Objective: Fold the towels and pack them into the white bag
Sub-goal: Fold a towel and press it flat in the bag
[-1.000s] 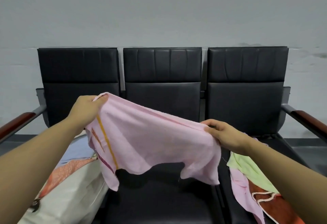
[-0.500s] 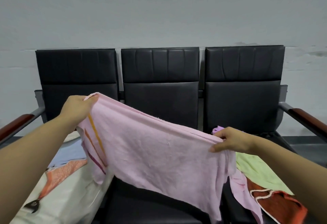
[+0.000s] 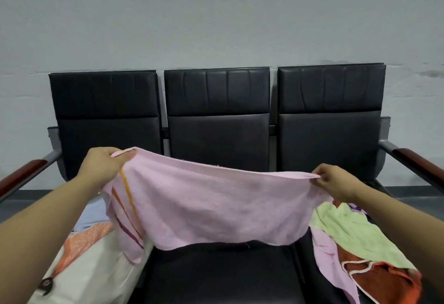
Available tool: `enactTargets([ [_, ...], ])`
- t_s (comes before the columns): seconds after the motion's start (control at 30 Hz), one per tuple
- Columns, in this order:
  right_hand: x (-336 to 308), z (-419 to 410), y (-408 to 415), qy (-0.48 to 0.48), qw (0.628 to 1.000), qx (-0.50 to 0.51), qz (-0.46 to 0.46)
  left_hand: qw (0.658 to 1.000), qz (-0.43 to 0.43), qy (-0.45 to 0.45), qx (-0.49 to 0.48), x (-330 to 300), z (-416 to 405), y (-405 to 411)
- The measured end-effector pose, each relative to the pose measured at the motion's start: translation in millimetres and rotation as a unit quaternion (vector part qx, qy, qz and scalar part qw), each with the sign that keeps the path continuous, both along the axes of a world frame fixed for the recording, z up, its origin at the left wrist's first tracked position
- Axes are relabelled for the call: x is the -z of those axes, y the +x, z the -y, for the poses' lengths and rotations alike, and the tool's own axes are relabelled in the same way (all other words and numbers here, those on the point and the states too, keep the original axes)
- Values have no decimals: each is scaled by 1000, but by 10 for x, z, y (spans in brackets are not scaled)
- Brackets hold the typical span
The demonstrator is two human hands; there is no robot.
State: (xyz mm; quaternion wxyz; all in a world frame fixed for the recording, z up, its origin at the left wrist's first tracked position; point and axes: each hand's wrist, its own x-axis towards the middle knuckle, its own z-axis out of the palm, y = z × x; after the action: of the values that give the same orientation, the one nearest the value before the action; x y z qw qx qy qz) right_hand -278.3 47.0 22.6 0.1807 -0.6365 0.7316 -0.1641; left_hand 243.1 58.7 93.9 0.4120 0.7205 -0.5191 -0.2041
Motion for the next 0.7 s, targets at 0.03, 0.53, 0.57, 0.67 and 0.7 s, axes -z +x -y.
enactTargets([
  [0.03,-6,19,0,-2,1000,24,10,1000,1,3,3,19,12,-4],
  [0.53,-129,209,153,-53,900,251,353,993,71,79,42,281,204,49],
  [0.57,-118,196,167,-70,908,266,317,992,71,98,38,315,209,65],
  [0.67,-63,137,208,-103,931,273,217,992,23,121,-6,399,241,86],
  [0.7,-50,124,216,-118,933,266,210,992,-32,123,-19,411,251,78],
])
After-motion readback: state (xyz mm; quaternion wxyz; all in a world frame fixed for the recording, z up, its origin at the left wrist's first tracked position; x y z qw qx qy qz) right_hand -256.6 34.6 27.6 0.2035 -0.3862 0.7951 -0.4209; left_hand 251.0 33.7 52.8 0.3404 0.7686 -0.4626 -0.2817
